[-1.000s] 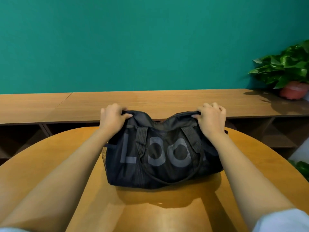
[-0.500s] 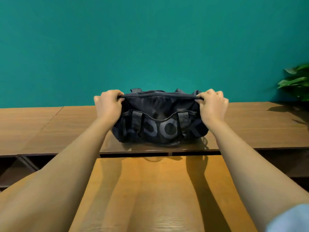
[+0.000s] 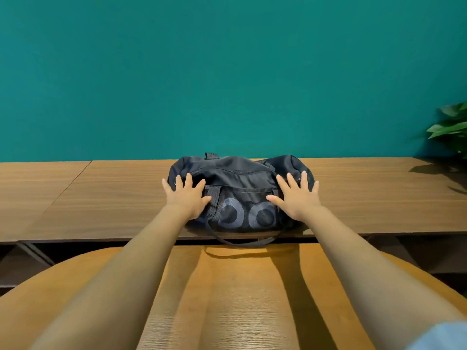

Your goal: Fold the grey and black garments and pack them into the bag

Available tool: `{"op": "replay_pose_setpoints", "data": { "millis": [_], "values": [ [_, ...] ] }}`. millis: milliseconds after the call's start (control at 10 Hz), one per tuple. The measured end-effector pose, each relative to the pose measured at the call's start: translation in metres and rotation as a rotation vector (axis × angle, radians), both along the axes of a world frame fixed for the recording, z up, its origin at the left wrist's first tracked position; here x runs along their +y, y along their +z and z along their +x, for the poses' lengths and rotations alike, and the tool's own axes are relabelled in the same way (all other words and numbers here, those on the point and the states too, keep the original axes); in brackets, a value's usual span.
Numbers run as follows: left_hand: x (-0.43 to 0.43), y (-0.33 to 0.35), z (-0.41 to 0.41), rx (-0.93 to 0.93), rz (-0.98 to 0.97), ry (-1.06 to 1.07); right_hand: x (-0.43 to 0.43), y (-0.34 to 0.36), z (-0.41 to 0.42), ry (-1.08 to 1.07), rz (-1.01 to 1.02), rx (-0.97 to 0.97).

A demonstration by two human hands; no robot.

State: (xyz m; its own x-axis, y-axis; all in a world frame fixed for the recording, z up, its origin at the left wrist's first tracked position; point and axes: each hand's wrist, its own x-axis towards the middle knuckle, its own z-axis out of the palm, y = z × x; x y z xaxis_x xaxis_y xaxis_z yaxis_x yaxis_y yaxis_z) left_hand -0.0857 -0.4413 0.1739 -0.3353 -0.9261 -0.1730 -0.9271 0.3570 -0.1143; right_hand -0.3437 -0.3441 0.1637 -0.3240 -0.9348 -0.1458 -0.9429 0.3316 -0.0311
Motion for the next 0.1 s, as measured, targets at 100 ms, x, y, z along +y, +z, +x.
{"op": "replay_pose_setpoints", "data": {
  "millis": [100],
  "values": [
    [0.0188,0.0373,-0.006,-0.019,0.059,-0.057,0.0141,0.0385,0.0117,0.04,0.046,0.003]
  ]
}}
